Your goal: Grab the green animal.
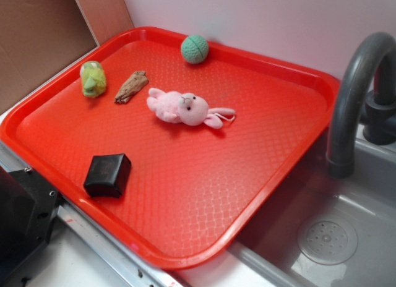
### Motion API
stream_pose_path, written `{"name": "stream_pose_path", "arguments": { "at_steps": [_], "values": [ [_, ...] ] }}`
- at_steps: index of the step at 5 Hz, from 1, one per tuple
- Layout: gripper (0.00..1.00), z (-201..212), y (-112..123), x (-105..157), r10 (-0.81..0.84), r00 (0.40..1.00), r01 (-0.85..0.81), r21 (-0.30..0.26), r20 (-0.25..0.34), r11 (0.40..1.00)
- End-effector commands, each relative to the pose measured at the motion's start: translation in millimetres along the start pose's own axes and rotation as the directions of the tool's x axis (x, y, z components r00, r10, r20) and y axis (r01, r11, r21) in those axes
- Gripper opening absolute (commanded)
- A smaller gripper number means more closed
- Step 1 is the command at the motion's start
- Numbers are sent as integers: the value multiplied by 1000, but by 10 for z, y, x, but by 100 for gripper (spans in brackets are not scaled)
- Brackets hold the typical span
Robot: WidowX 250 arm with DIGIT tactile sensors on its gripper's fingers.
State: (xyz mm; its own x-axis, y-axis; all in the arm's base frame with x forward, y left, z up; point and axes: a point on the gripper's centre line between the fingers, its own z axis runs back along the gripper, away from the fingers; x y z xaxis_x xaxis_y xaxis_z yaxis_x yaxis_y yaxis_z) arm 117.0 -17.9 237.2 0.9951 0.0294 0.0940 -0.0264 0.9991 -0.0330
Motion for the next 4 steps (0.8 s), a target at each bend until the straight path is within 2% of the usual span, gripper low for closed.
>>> {"name": "stream_pose_path", "arguments": {
  "at_steps": [1, 2, 3, 4],
  "values": [
    [100, 0, 0, 0, 0, 1000, 0, 0, 0, 1000],
    [100, -5, 110, 92, 243, 967, -244, 16, 75, 970],
    [100, -163, 265, 230, 473, 862, -470, -60, 183, 880],
    [100, -379, 480, 386, 636, 708, -665, -12, 307, 747]
  ]
}}
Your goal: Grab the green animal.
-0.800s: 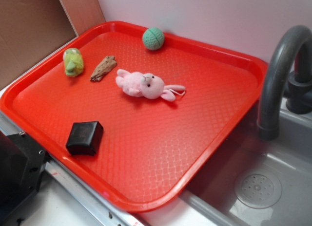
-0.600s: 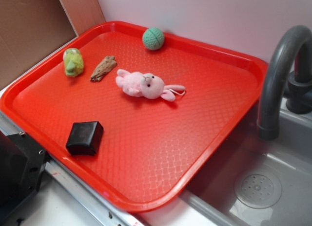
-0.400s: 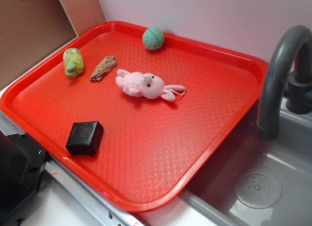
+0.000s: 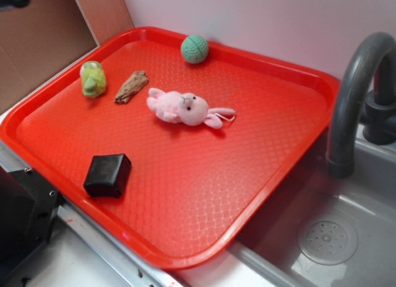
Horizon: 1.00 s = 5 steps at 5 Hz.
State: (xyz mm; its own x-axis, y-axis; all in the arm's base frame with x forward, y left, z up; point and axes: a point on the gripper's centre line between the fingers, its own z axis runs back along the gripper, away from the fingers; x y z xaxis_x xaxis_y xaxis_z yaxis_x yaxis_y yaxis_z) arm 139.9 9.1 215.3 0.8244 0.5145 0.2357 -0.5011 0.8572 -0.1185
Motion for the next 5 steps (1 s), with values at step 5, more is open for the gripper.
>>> {"name": "stream_pose_path", "arguments": {
  "at_steps": [5],
  "values": [
    [100, -1410, 699, 818, 580, 694, -703, 227, 426, 674]
  ]
}}
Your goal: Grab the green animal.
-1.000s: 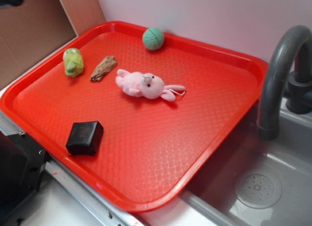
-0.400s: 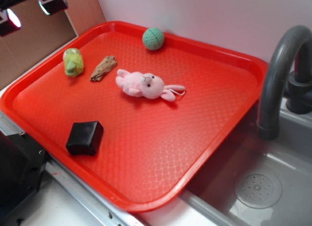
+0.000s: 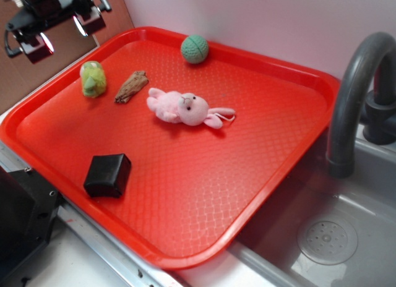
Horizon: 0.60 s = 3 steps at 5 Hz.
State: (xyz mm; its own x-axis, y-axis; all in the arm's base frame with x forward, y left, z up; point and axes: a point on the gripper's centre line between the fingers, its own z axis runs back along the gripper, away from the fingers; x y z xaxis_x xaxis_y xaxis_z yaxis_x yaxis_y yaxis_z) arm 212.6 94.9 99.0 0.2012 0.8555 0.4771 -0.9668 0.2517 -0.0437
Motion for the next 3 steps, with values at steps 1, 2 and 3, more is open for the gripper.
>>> {"name": "stream_pose_path", "arguments": {
  "at_steps": [1, 2, 3],
  "values": [
    [100, -308, 42, 95, 19, 999, -21, 39, 37, 999],
    [100, -474, 15, 79, 3, 1000, -3, 39, 2, 999],
    [100, -656, 4, 5, -22, 998, 24, 29, -61, 999]
  ]
}}
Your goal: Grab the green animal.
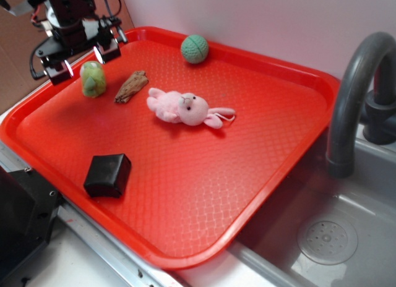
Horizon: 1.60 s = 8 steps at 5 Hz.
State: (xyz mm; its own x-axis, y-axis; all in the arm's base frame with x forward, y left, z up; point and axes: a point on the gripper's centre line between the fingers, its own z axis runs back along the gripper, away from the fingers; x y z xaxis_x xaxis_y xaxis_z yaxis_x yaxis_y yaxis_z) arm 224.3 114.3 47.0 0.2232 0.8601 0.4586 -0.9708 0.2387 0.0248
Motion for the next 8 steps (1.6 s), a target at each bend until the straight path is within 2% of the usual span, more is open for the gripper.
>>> {"name": "stream_pose_path", "arguments": {
  "at_steps": [1, 2, 3, 4, 5, 6, 7, 8],
  "values": [
    [100, -189, 38, 8, -24, 997, 23, -23, -72, 999],
    [0, -234, 46, -45, -18, 997, 17, -20, -71, 1000],
    [0, -102, 110, -49, 2, 997, -6, -45, -82, 999],
    [0, 37, 164, 45, 40, 993, -44, -34, -114, 998],
    [0, 284, 156, 169, -56, 962, 43, -54, -268, 998],
    [0, 697, 36, 74, -297, 908, 252, -182, -296, 951],
    [0, 1094, -45, -97, -524, 801, 446, -293, -290, 845],
    [0, 1467, -32, -265, -659, 726, 565, -375, -197, 735]
  ]
}}
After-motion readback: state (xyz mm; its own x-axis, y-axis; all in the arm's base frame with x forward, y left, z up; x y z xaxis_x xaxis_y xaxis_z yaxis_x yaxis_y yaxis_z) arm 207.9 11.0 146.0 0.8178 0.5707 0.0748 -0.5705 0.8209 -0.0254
